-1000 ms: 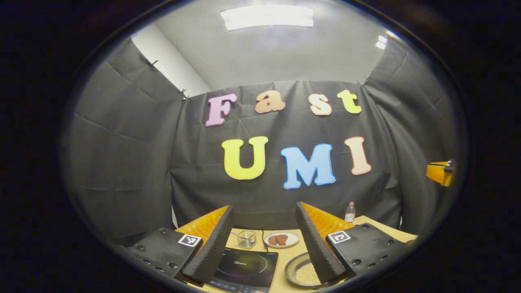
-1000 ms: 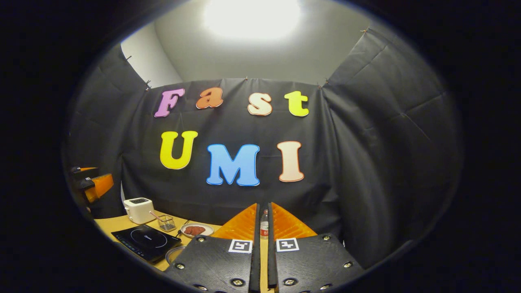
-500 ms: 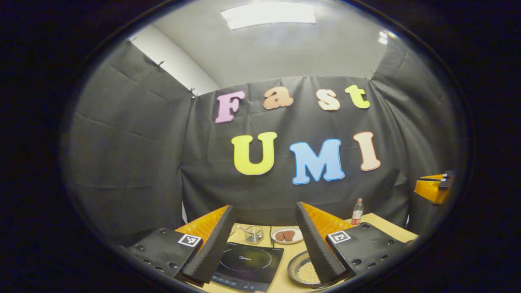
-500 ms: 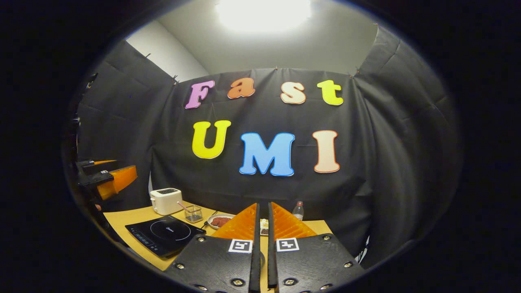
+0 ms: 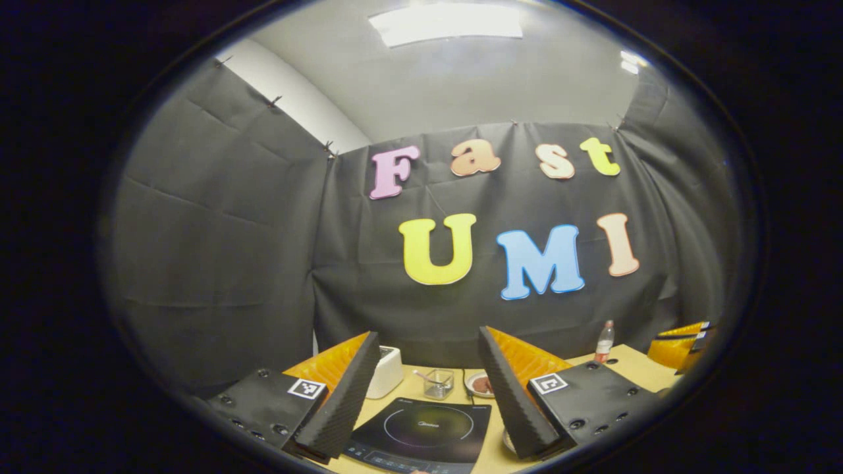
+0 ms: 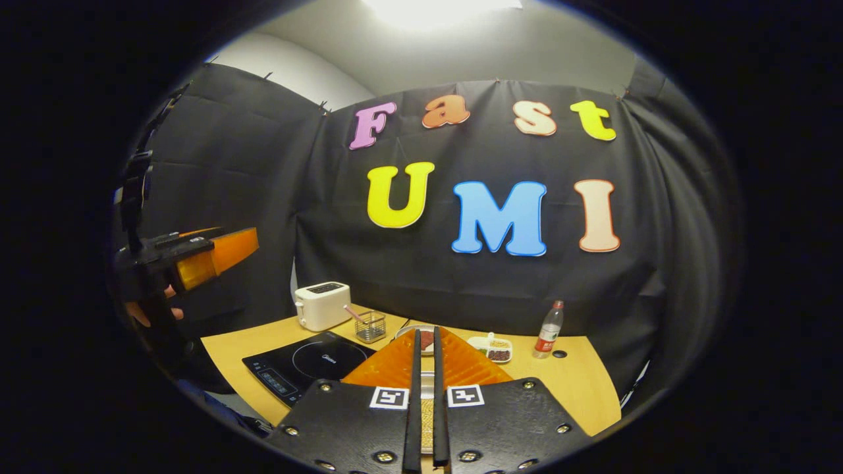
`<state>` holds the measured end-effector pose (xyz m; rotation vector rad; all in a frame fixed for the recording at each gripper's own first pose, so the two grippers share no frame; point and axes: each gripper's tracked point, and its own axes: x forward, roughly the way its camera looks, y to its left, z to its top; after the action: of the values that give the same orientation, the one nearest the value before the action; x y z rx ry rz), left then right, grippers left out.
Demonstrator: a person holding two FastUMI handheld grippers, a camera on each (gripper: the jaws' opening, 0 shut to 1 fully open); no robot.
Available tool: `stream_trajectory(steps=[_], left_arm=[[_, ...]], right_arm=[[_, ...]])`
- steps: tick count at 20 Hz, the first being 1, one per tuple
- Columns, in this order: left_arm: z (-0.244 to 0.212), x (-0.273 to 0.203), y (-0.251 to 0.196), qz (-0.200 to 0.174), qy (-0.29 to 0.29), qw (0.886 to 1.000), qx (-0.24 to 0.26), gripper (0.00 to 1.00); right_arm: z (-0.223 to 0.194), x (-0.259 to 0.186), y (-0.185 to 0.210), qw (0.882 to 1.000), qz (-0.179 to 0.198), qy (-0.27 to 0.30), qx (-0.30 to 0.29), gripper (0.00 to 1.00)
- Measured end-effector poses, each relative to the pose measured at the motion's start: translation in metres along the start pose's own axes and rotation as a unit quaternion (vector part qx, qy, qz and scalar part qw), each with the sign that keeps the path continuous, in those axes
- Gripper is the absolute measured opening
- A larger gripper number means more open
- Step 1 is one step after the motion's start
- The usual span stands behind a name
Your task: First push the handle of the pot to place it horizontally, then grasp the pot with both hands and set it on the induction cooktop.
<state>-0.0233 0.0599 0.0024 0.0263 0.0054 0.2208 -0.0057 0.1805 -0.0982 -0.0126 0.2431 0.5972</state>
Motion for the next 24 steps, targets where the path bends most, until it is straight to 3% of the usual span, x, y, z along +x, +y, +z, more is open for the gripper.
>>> stream_trajectory(steps=[1,2,9,10,12,15,16,18,21,24], left_arm=[[-0.001,0.002,0.009,0.005,0.001,1.000,0.000,1.00],[-0.003,0.003,0.018,0.010,0.002,1.000,0.000,0.91],[-0.022,0.007,0.065,0.040,0.015,0.999,0.010,0.91],[-0.026,0.008,0.071,0.043,0.018,0.999,0.011,1.00],[-0.032,0.010,0.083,0.050,0.024,0.998,0.011,0.97],[-0.034,0.014,0.098,0.059,0.024,0.998,0.010,0.96],[-0.035,0.016,0.103,0.061,0.025,0.998,0.010,0.91],[-0.039,0.021,0.109,0.064,0.027,0.997,0.013,1.00],[-0.045,0.029,0.118,0.066,0.027,0.997,0.013,1.00],[-0.054,0.038,0.124,0.065,0.032,0.997,0.007,0.97]], right_arm=[[-0.007,0.006,0.008,1.000,0.008,0.012,0.000,0.07],[-0.012,0.010,0.015,1.000,0.016,0.021,0.000,0.07],[-0.056,0.036,0.059,0.994,0.061,0.085,0.010,0.07],[-0.062,0.040,0.064,0.993,0.068,0.094,0.010,0.07],[-0.077,0.046,0.077,0.989,0.086,0.117,0.010,0.07],[-0.109,0.053,0.091,0.982,0.103,0.160,0.004,0.07],[-0.116,0.056,0.094,0.979,0.106,0.172,0.003,0.07],[-0.127,0.060,0.098,0.976,0.109,0.190,0.004,0.07],[-0.150,0.061,0.113,0.968,0.121,0.220,0.014,0.07],[-0.181,0.057,0.132,0.950,0.152,0.274,0.022,0.07]])
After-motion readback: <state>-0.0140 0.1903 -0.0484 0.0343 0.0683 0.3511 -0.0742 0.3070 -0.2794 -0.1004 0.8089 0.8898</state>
